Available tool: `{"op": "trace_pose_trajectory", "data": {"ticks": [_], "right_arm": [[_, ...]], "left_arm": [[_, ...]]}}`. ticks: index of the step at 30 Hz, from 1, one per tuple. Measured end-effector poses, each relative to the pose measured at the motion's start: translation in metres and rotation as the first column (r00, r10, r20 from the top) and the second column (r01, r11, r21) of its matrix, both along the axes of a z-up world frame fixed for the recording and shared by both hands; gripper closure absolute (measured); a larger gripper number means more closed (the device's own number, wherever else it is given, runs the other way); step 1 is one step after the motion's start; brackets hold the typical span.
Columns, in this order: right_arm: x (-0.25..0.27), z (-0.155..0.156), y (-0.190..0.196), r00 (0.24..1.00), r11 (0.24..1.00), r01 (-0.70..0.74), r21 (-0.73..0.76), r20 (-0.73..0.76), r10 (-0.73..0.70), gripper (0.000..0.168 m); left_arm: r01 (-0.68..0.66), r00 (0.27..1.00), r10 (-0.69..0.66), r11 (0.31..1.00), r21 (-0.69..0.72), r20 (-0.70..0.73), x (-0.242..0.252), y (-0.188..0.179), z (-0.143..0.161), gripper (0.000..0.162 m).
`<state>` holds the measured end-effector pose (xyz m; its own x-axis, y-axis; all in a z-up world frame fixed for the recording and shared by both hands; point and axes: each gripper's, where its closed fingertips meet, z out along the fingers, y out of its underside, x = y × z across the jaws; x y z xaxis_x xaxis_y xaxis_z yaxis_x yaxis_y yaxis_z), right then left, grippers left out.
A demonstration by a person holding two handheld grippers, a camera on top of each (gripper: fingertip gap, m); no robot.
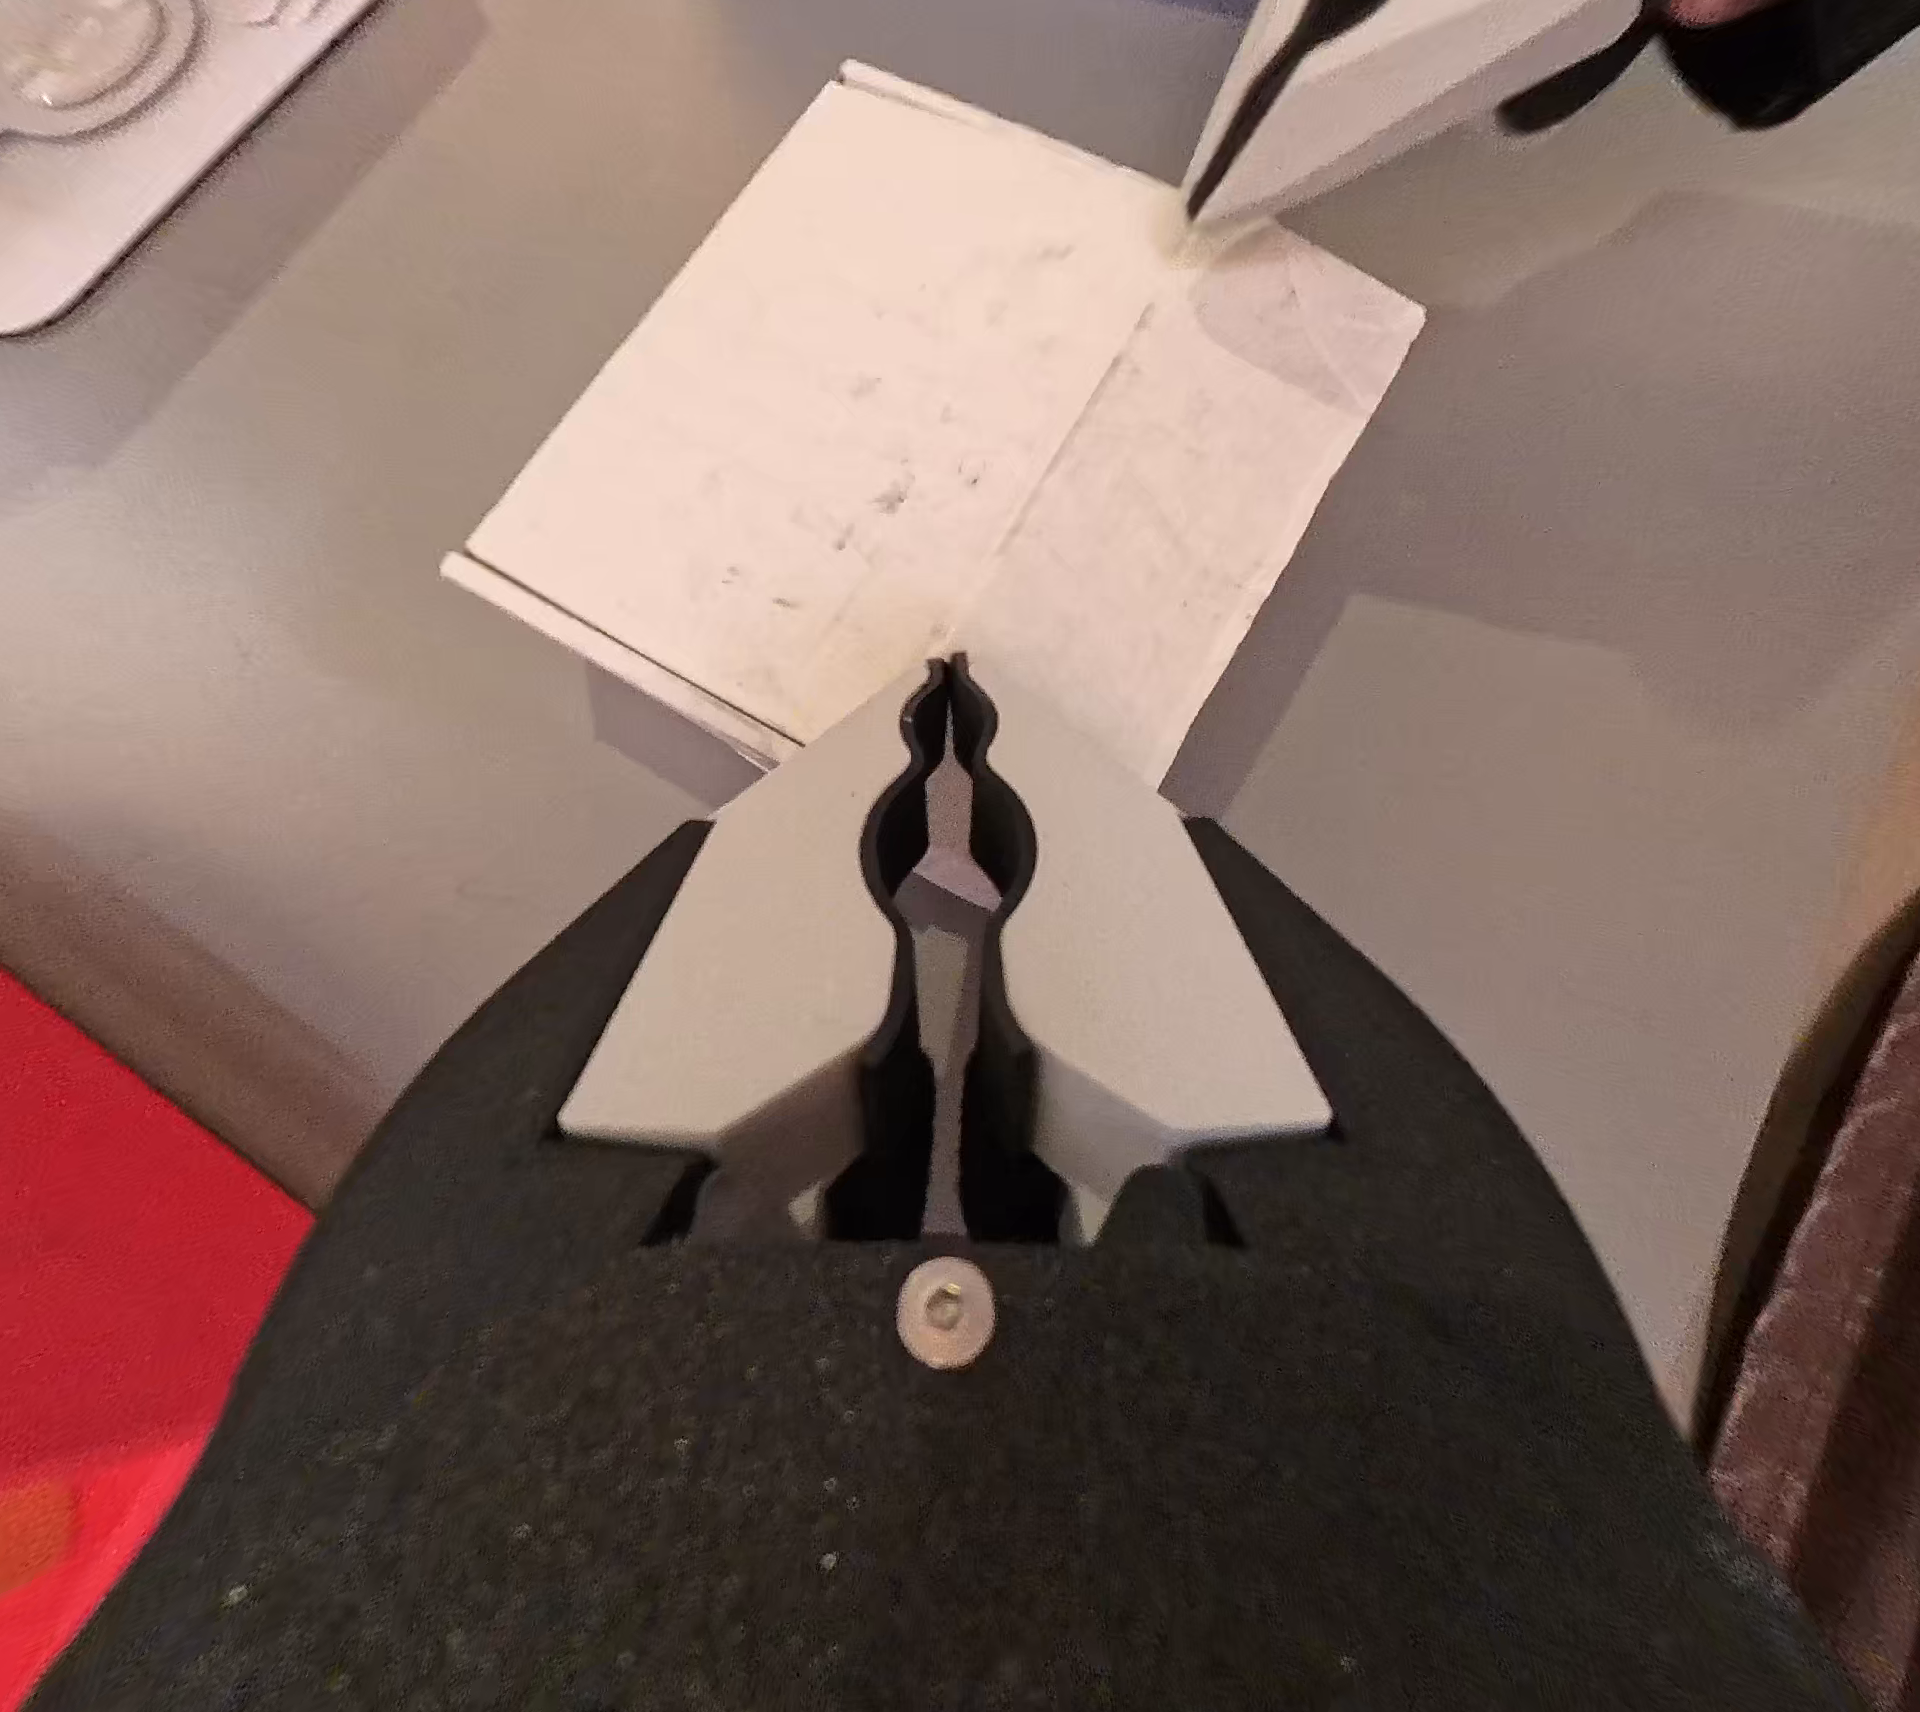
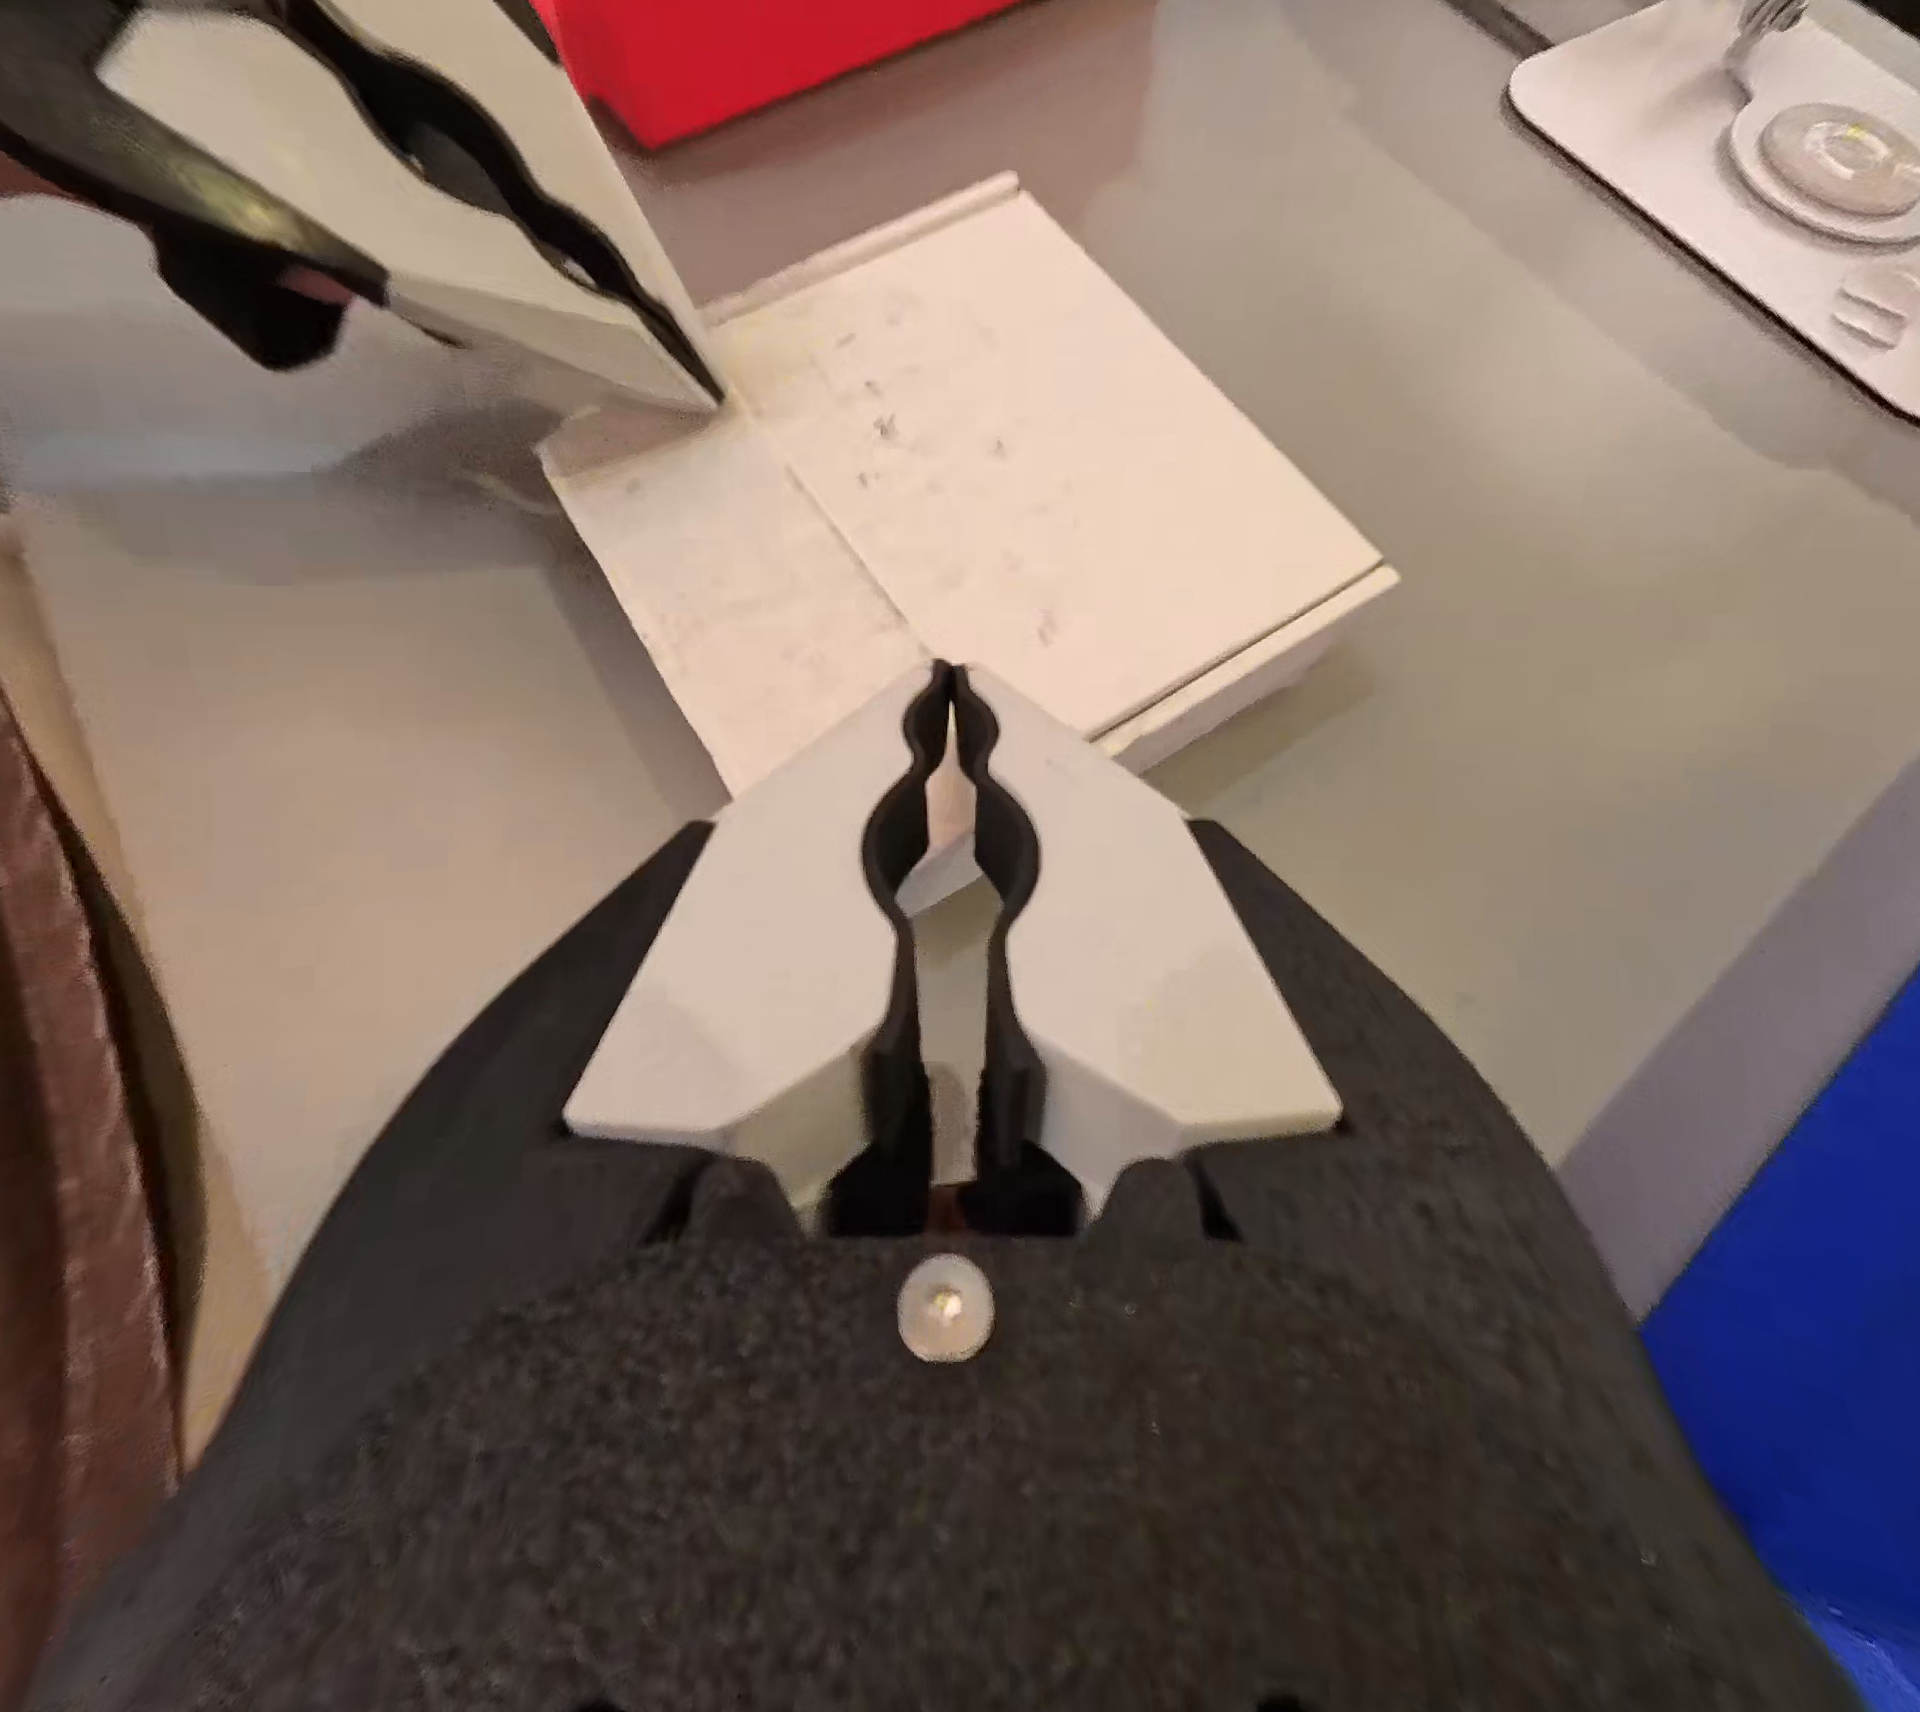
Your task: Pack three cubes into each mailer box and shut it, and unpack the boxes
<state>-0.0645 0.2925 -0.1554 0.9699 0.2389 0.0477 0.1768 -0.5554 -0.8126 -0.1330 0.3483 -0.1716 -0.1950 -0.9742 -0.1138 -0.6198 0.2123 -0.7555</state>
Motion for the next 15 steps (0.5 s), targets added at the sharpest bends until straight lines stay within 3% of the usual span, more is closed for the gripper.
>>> {"op": "trace_pose_trajectory", "data": {"ticks": [3,10,15], "right_arm": [[0.003,-0.016,0.0,0.998,0.998,0.012,-0.057,0.055,-0.009,0.168],[0.002,-0.015,0.001,0.999,0.998,0.033,-0.054,-0.041,-0.036,0.168],[0.002,-0.002,-0.003,0.997,0.999,0.044,0.007,-0.07,-0.043,0.168]], "left_arm": [[0.0,1.0,-0.001,1.0,-0.017,-0.014,-0.001,0.001,-0.001,0.162],[-0.011,1.0,0.011,1.0,-0.007,0.004,0.0,0.005,0.0,0.162],[-0.075,0.993,0.081,0.995,-0.062,0.09,-0.006,0.016,0.021,0.162]]}}
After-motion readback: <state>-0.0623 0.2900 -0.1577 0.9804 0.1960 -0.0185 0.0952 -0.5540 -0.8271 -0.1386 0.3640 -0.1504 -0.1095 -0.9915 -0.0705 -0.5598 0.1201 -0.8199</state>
